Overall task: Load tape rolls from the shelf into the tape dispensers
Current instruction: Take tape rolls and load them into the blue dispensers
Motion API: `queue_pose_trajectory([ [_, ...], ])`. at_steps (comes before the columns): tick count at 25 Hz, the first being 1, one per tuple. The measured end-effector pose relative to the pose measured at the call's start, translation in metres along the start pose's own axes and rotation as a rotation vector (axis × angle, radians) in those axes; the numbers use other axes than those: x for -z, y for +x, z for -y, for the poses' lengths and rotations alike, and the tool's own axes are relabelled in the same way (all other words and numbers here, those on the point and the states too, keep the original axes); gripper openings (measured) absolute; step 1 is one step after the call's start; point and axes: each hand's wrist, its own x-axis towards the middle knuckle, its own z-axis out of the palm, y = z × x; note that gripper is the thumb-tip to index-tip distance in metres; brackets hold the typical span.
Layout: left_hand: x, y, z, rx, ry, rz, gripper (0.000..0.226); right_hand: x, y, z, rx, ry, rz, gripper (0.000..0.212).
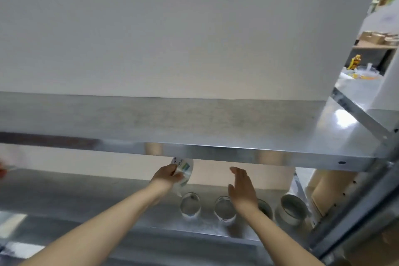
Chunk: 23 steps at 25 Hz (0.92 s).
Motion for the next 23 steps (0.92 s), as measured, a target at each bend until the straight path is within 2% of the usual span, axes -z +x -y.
queue_pose_trajectory([
  [4,0.072,-0.037,0.051,0.045,-0.241,-0.105,0.012,-0.041,0.000,0.110,0.186,0.071,0.105,0.048],
  [5,0.092,-0.049,0.063,0.062,-0.277,-0.120,0.016,-0.052,-0.003,0.135,0.240,0.086,0.121,0.048],
  [9,0.167,-0.099,0.127,0.155,-0.318,-0.208,0.038,-0.101,-0.027,0.228,0.432,0.074,0.188,0.047],
  [12,0.217,-0.138,0.179,0.204,-0.359,-0.303,0.037,-0.140,-0.051,0.294,0.540,0.084,0.252,0.049],
  [19,0.295,-0.235,0.287,0.294,-0.490,-0.478,0.018,-0.227,-0.122,0.427,0.793,0.095,0.421,0.050],
  [23,0.331,-0.275,0.322,0.352,-0.531,-0.606,0.028,-0.266,-0.146,0.490,0.905,0.068,0.543,0.048],
])
